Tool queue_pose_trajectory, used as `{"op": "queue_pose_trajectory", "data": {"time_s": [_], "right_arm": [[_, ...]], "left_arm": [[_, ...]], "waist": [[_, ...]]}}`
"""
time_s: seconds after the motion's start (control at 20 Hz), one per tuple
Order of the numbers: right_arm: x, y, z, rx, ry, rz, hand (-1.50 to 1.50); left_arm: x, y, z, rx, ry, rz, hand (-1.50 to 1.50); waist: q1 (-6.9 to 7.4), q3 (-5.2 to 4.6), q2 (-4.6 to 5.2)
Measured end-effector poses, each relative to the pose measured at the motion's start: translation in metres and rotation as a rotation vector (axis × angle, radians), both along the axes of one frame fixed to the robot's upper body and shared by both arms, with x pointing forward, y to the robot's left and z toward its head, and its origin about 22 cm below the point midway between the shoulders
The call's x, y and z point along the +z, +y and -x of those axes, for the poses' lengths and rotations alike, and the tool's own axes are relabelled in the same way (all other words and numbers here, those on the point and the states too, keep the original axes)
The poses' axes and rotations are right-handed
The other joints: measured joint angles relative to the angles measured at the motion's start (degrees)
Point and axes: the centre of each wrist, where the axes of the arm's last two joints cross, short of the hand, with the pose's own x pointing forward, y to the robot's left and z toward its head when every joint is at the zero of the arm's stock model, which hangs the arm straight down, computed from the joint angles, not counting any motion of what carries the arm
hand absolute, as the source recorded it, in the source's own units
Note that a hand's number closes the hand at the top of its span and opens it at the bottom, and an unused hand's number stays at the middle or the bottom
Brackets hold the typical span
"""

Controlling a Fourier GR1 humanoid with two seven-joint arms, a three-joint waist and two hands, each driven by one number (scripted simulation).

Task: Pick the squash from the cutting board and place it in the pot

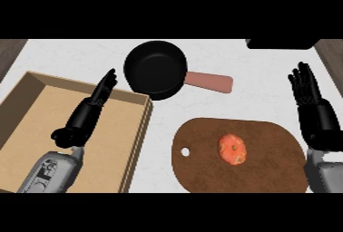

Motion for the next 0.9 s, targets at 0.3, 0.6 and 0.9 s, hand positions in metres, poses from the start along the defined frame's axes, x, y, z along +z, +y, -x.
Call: {"op": "queue_pose_trajectory", "data": {"time_s": [0.3, 0.6, 0.9], "right_arm": [[-0.005, -0.006, -0.023, 0.154, 0.031, 0.136, -1.5], [-0.042, -0.03, -0.015, -0.008, 0.301, 0.585, -1.5], [-0.038, 0.0, -0.013, 0.1, 0.344, 0.835, -1.5]], "left_arm": [[-0.018, -0.013, 0.015, -0.011, 0.238, 0.118, 0.0], [-0.033, -0.015, 0.034, -0.04, 0.424, 0.193, 0.0], [-0.021, -0.008, 0.042, -0.016, 0.5, 0.231, 0.0]], "waist": [[1.68, 1.06, -0.63], [2.74, 1.05, -0.49], [1.0, 1.19, -1.23]]}}
